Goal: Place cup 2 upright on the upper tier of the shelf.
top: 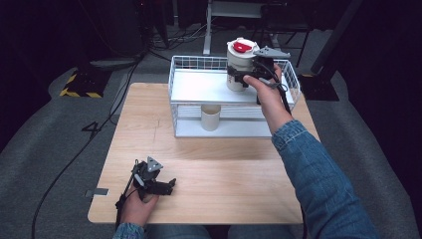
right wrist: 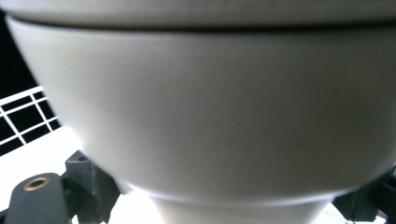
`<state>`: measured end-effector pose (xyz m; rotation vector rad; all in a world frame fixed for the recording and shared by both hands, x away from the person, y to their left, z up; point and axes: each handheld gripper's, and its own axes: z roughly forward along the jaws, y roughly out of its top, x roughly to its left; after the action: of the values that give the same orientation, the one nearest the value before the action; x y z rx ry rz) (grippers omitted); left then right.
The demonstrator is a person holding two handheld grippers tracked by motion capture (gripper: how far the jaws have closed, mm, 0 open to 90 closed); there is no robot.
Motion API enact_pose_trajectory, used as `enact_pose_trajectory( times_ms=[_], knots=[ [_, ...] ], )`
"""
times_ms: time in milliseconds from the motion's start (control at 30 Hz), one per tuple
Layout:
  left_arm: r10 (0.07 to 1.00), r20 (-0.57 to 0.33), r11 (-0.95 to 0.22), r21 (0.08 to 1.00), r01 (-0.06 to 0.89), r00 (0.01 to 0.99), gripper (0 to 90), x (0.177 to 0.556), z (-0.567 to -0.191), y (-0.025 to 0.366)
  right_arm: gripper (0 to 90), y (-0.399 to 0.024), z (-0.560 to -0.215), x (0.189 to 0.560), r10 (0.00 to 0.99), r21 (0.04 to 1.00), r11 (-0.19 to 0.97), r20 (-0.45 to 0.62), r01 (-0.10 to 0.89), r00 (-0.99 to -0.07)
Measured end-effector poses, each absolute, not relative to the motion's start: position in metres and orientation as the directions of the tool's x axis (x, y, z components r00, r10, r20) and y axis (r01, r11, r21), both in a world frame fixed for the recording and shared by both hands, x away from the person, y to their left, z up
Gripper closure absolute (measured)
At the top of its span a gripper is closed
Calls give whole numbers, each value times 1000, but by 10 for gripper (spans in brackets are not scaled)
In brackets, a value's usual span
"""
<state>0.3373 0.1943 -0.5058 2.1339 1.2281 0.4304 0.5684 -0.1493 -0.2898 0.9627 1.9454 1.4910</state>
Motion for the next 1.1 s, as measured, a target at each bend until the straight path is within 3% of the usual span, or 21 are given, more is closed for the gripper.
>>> enact_pose_trajectory(
  times_ms=[300, 667, 1100],
  knots=[
    [859, -30, -366, 664, 652, 512, 4, 337, -506, 194, 129, -148, -290, 567, 789, 962, 147, 26, 231, -614],
    [859, -30, -365, 665, 652, 511, 4, 337, -506, 194, 34, -154, -282, 565, 780, 957, 152, 38, 248, -625],
    [859, -26, -368, 664, 651, 512, 4, 337, -506, 194, 24, -177, -268, 545, 772, 959, 164, 21, 230, -635]
  ],
)
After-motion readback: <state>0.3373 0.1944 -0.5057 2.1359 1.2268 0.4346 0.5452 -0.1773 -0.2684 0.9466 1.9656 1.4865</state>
